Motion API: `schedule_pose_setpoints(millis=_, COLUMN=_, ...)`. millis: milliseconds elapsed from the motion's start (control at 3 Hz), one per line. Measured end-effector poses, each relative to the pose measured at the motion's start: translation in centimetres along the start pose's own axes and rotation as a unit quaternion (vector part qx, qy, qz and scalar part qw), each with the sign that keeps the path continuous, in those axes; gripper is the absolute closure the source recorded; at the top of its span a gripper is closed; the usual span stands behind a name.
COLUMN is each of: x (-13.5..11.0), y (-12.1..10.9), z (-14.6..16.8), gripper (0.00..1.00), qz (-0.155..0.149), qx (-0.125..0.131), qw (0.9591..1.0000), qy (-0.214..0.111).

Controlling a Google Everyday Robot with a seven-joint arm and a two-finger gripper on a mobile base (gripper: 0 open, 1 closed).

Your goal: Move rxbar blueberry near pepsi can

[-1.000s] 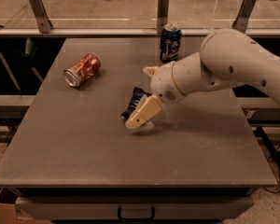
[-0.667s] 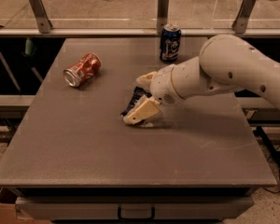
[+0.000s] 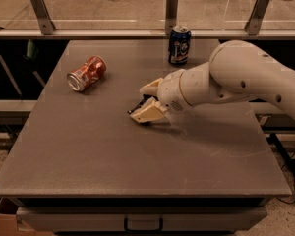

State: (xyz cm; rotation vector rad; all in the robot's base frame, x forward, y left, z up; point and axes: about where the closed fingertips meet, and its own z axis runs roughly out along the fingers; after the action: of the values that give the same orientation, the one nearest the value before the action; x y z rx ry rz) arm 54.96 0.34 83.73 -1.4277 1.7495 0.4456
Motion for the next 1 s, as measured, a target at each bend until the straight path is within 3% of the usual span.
schedule_pose_setpoints(millis=333, x=-0.6, y=-1.3, z=-1.4, gripper=0.95, qz=-0.005, qx=0.026, qw=0.9996, qy=-0.006)
schedule_pose_setpoints(millis=667, x=-1.8, y=-5.1, z=-5.4, gripper=1.0, qz=-0.031, qx=0.079, qw=0.9963, qy=-0.012)
schedule_pose_setpoints(millis=1000, x=-4.7, y=-9.5, z=-11.0, gripper=1.0, qz=-0.068, qx=0.149, qw=0.9862, qy=-0.022)
